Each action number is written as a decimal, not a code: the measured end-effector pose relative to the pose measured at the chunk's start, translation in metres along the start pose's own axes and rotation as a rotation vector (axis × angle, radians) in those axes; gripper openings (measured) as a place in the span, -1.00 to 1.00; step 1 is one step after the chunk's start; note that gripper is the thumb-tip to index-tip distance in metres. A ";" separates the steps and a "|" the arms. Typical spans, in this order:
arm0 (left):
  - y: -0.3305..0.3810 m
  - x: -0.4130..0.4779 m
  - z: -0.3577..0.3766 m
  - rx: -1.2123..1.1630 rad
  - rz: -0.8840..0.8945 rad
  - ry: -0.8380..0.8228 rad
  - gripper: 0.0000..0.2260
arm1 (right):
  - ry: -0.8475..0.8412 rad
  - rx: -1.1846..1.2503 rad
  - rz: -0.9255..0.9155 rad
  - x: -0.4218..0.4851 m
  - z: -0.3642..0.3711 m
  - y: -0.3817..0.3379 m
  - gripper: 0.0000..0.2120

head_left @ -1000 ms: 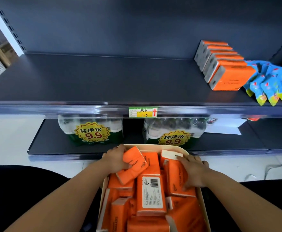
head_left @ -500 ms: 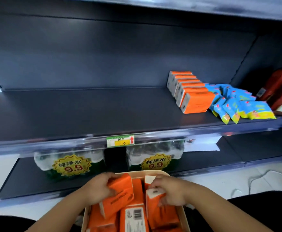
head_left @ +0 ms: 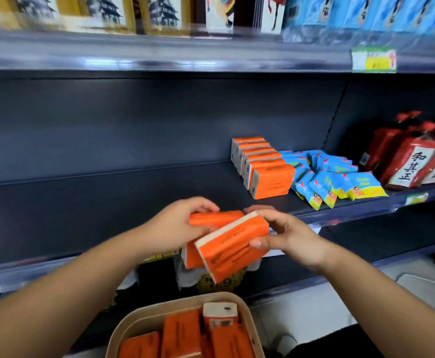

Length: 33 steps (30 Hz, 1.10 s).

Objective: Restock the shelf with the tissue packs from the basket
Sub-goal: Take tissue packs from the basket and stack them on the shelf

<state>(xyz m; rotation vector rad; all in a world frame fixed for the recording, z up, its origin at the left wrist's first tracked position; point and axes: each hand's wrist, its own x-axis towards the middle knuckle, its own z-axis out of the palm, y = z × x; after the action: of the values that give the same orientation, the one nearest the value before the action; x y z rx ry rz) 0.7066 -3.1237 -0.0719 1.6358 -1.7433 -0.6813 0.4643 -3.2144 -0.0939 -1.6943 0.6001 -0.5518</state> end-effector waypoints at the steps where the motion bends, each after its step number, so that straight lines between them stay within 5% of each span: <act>1: 0.008 0.015 -0.003 -0.026 0.011 0.025 -0.71 | 0.023 0.037 -0.018 0.003 -0.008 -0.001 -0.50; 6: 0.048 0.091 0.010 -0.285 -0.032 0.092 -0.71 | 0.117 0.330 -0.071 0.021 -0.050 0.002 -0.33; 12: 0.059 0.155 0.055 -0.528 -0.195 0.094 -0.69 | 0.253 0.300 -0.017 0.043 -0.102 0.020 -0.28; 17: 0.053 0.180 0.091 -0.597 -0.242 0.117 -0.67 | 0.332 0.176 0.013 0.049 -0.127 0.040 -0.64; 24: 0.022 0.168 0.114 -0.196 -0.069 0.068 0.00 | 0.432 0.188 0.010 0.050 -0.131 0.069 -0.74; 28: 0.009 0.159 0.126 0.076 -0.027 0.156 -0.07 | 0.416 0.130 0.003 0.051 -0.132 0.075 -0.75; 33: 0.005 0.157 0.135 -0.016 -0.076 0.231 -0.06 | 0.418 -0.077 -0.021 0.048 -0.136 0.069 -0.64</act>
<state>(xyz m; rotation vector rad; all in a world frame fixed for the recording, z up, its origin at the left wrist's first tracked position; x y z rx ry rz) 0.5997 -3.2875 -0.1408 1.7041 -1.5147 -0.5160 0.4056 -3.3582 -0.1335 -1.6675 0.9120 -0.9197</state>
